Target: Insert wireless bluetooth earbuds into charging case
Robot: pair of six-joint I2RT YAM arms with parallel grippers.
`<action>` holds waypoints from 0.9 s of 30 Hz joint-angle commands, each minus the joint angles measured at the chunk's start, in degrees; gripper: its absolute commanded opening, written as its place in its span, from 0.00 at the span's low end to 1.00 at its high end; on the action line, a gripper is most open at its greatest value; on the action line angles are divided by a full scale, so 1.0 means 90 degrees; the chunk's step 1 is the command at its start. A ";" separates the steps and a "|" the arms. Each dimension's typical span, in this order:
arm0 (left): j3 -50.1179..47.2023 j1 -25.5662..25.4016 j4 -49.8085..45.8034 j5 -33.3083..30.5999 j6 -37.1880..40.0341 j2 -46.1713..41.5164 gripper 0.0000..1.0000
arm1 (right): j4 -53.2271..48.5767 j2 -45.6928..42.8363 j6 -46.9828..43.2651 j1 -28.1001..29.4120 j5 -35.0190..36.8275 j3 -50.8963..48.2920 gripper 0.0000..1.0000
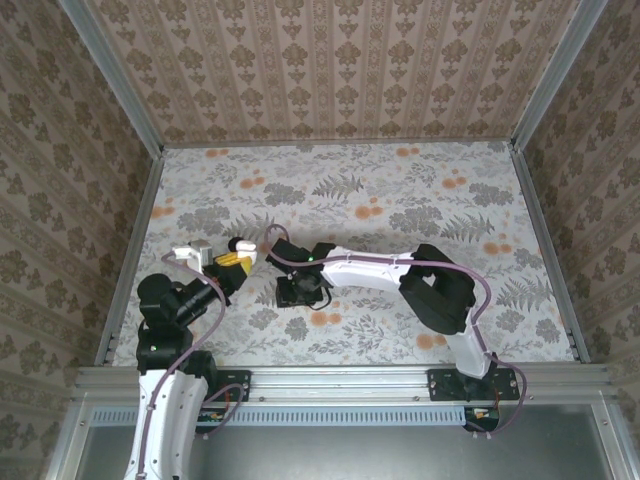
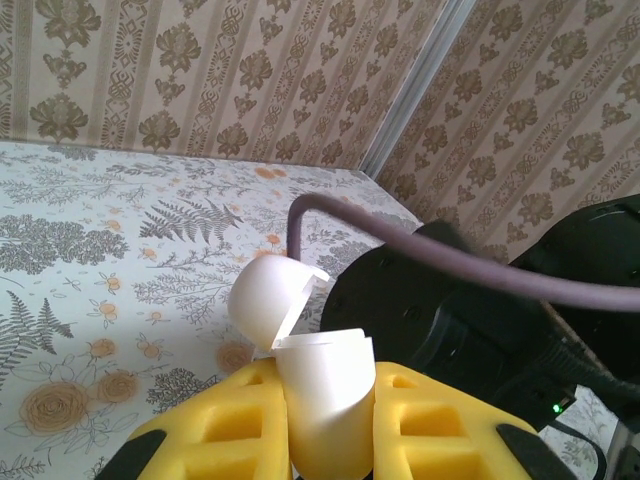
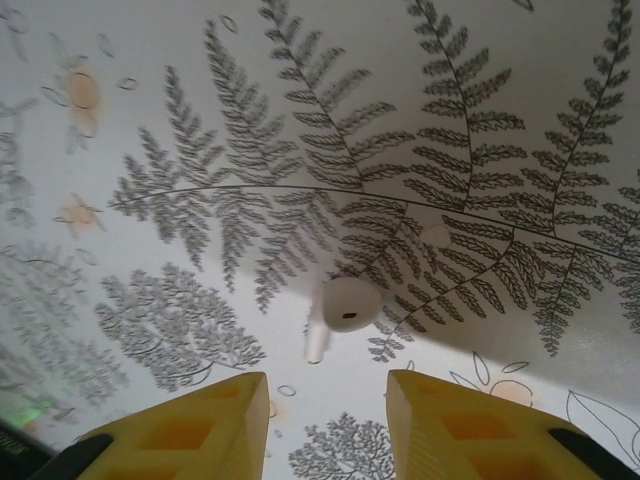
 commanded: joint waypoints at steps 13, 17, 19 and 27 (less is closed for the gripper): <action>0.0248 -0.0054 -0.0167 -0.0036 0.0232 -0.0106 0.00 | -0.0970 0.0772 -0.0380 0.0099 0.0639 0.0929 0.38; 0.0243 -0.0046 -0.0196 -0.0021 0.0234 -0.0116 0.00 | -0.1057 0.0866 -0.0510 0.0109 0.0692 0.1074 0.37; 0.0242 -0.0046 -0.0201 -0.0010 0.0230 -0.0116 0.00 | -0.1107 0.0858 -0.0587 0.0109 0.0722 0.1079 0.35; 0.0216 -0.0061 -0.0182 -0.0018 0.0193 -0.0106 0.00 | -0.1171 0.0454 -0.1353 -0.0013 0.0861 0.0632 0.26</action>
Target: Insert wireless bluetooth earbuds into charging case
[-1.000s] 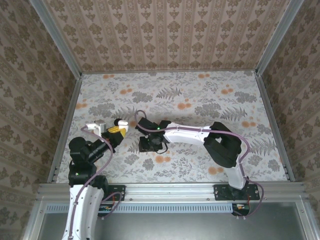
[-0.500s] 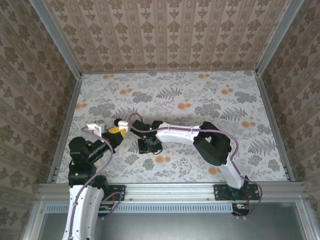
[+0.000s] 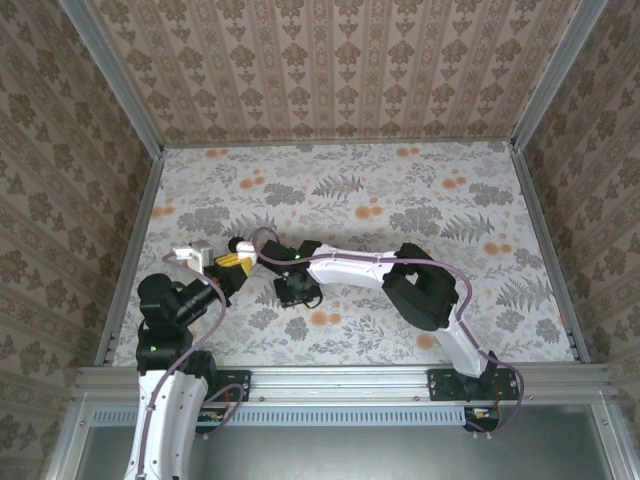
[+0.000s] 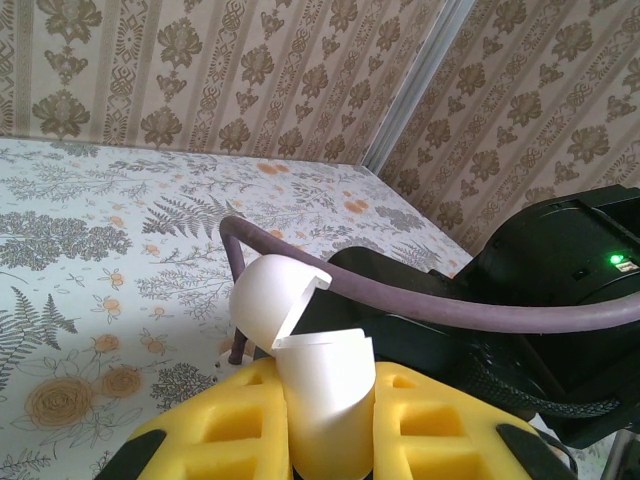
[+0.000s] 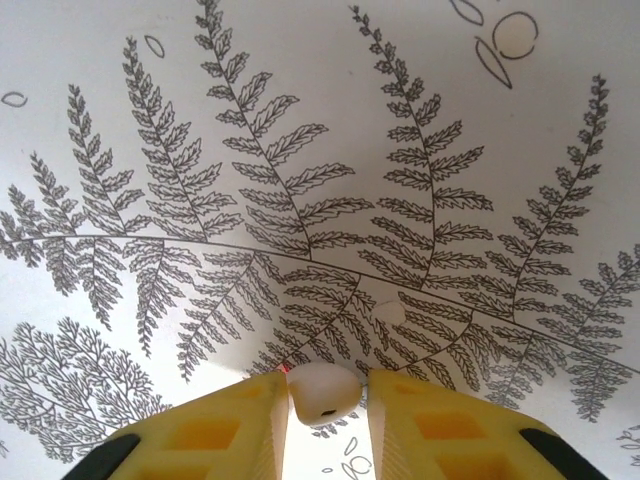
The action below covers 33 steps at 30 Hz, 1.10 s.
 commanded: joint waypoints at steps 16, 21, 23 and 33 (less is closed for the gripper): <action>0.0004 -0.0057 0.0245 0.0052 -0.0220 -0.0048 0.00 | -0.0724 -0.0984 -0.3221 -0.1118 0.0174 -0.1016 0.16; -0.0095 -0.0063 0.0520 0.0025 -0.0372 0.0062 0.00 | -0.1216 -0.0863 -0.3793 -0.1241 0.0611 -0.0850 0.19; -0.0084 -0.0064 0.0556 0.0023 -0.0361 0.0142 0.00 | -0.1401 -0.0797 -0.3643 -0.1235 0.0837 -0.0740 0.21; -0.0072 -0.0077 0.0651 0.0023 -0.0280 0.0338 0.00 | -0.1455 -0.1385 -0.1727 -0.1247 0.0993 -0.0717 0.42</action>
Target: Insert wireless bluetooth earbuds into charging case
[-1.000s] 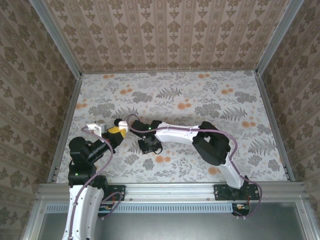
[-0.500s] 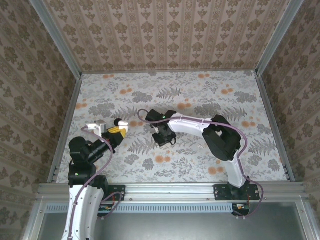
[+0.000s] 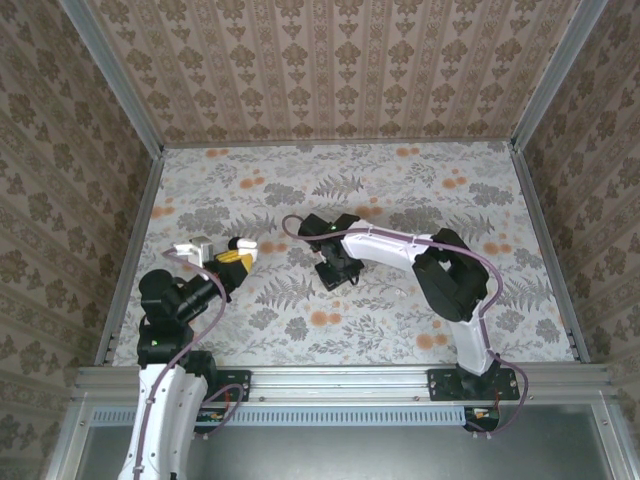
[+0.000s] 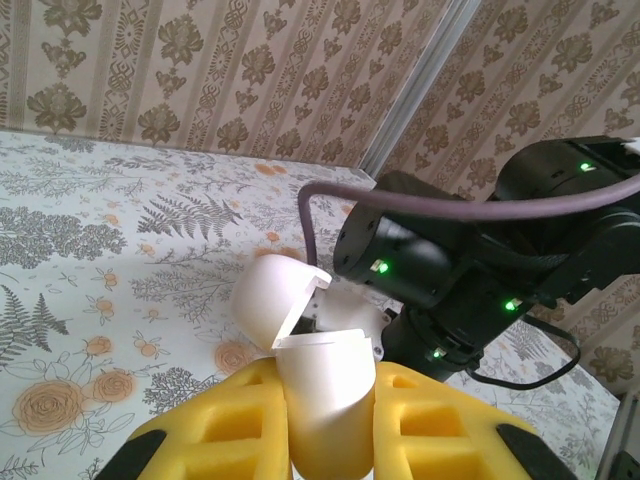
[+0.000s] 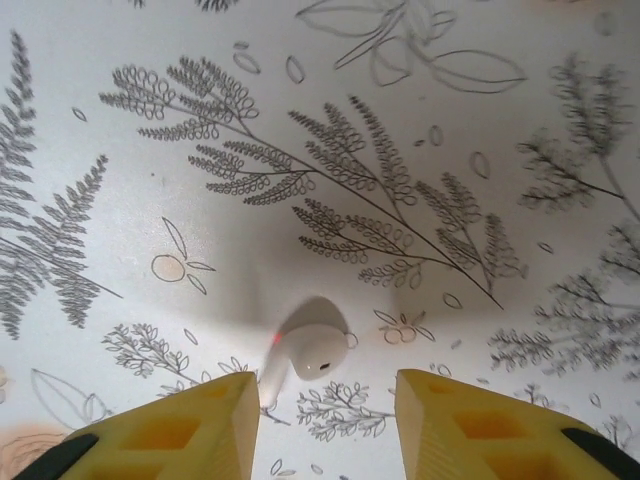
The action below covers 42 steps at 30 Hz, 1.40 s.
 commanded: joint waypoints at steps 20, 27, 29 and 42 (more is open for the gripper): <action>-0.0092 -0.0154 0.0189 0.0033 0.0027 -0.0026 0.00 | 0.0211 0.0165 0.2954 0.0104 -0.0009 -0.0045 0.44; -0.0102 -0.0172 0.0193 0.0038 0.0043 -0.0036 0.00 | 0.0301 0.0408 0.2933 0.0102 0.0030 -0.0021 0.42; -0.0107 -0.0173 0.0180 0.0042 0.0036 -0.0034 0.00 | 0.0271 0.0492 0.2926 0.0104 0.0021 0.0019 0.41; -0.0140 -0.0176 0.0309 0.0116 -0.0067 -0.0010 0.00 | 0.0156 0.0410 0.2774 0.0128 0.0030 -0.0076 0.24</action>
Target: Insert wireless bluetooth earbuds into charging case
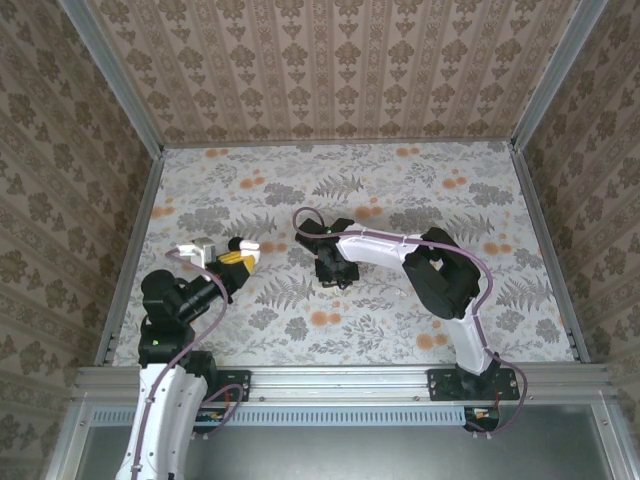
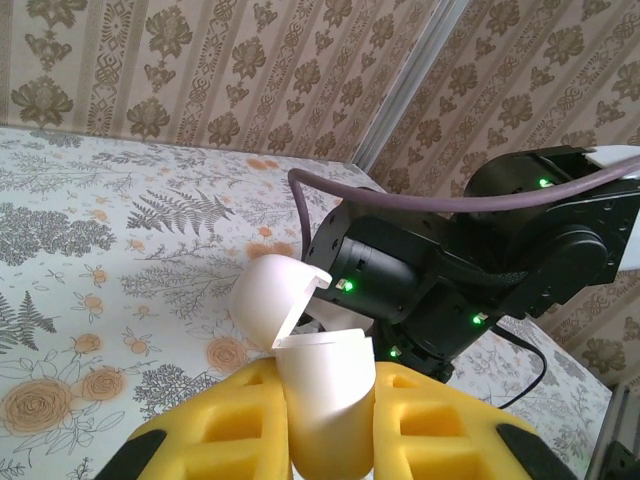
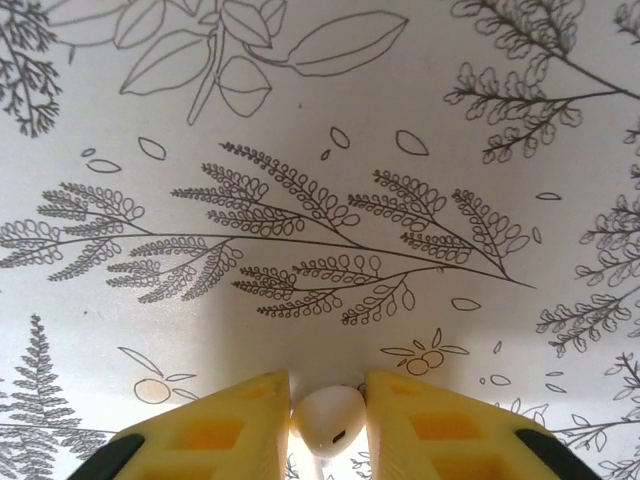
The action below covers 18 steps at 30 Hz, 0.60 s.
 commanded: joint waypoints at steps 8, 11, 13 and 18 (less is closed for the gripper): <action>-0.0096 -0.0075 0.0620 0.0162 -0.0283 0.0140 0.00 | -0.0018 -0.0799 -0.0235 0.0007 0.0077 -0.0286 0.23; -0.0117 -0.0155 0.0912 0.0219 -0.0451 0.0401 0.00 | 0.0193 -0.1281 -0.0333 -0.0019 0.0048 -0.0455 0.22; -0.0092 -0.0241 0.1092 0.0352 -0.0445 0.0625 0.00 | 0.0401 -0.1651 -0.0378 -0.0015 0.0026 -0.0607 0.22; -0.0038 -0.0715 0.1714 0.0360 -0.0406 0.1124 0.00 | 0.1251 -0.2804 -0.0524 0.0021 -0.0189 -0.1154 0.22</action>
